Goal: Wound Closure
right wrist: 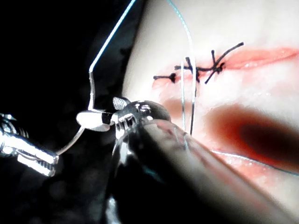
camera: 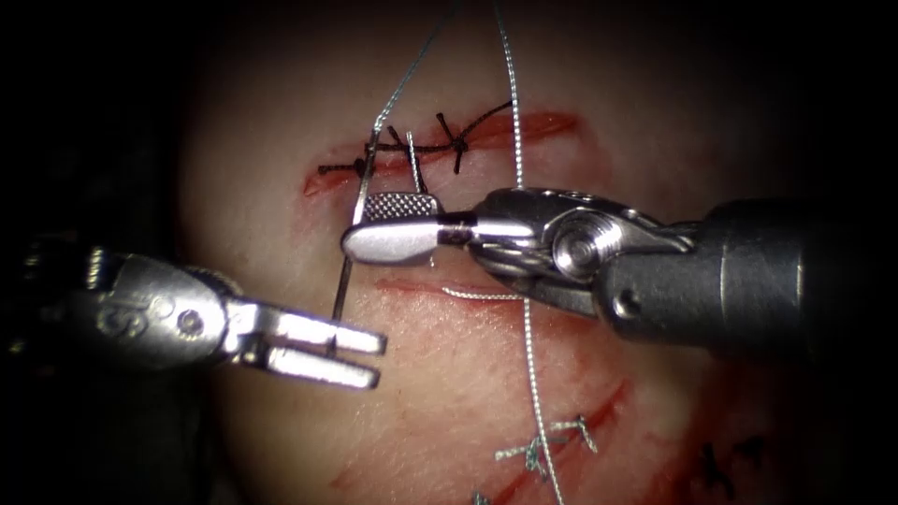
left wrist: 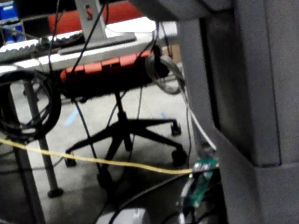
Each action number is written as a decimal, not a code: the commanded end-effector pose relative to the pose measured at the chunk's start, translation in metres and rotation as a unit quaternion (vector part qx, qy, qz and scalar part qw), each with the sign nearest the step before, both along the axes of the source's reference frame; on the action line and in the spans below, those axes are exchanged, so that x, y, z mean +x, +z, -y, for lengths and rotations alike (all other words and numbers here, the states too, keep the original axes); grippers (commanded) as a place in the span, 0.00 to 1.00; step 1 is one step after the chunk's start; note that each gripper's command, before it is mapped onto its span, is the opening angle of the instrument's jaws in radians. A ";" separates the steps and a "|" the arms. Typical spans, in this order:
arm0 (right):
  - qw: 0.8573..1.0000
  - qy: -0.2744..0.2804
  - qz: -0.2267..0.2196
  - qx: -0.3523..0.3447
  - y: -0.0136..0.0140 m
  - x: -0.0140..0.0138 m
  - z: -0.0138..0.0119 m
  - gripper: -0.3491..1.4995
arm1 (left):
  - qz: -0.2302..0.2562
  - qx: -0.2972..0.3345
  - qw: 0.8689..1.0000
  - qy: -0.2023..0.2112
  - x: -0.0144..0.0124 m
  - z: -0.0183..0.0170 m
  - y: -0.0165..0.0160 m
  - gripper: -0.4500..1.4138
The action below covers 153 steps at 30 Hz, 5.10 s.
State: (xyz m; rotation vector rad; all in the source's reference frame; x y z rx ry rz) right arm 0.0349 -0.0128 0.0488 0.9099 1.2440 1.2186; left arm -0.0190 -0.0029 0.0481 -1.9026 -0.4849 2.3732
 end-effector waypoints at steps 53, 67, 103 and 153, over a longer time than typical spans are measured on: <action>0.891 0.001 0.000 -0.453 0.0061 -0.0104 -0.0093 0.00 | -0.006 0.180 0.971 -0.158 0.0044 -0.0081 0.0013 0.98; 0.679 0.073 0.204 -0.701 -0.0009 -0.0082 -0.0022 0.00 | -0.158 0.318 0.935 -0.024 0.0003 0.0008 0.0167 0.00; 0.605 0.058 0.102 -0.788 -0.0010 -0.0056 0.0009 0.00 | -0.228 0.186 0.952 -0.080 -0.0028 -0.0021 0.0246 0.00; 0.554 -0.015 -0.018 -0.832 0.0056 -0.0038 -0.0005 0.00 | -0.155 0.453 0.876 0.053 -0.0032 -0.0011 0.0228 0.00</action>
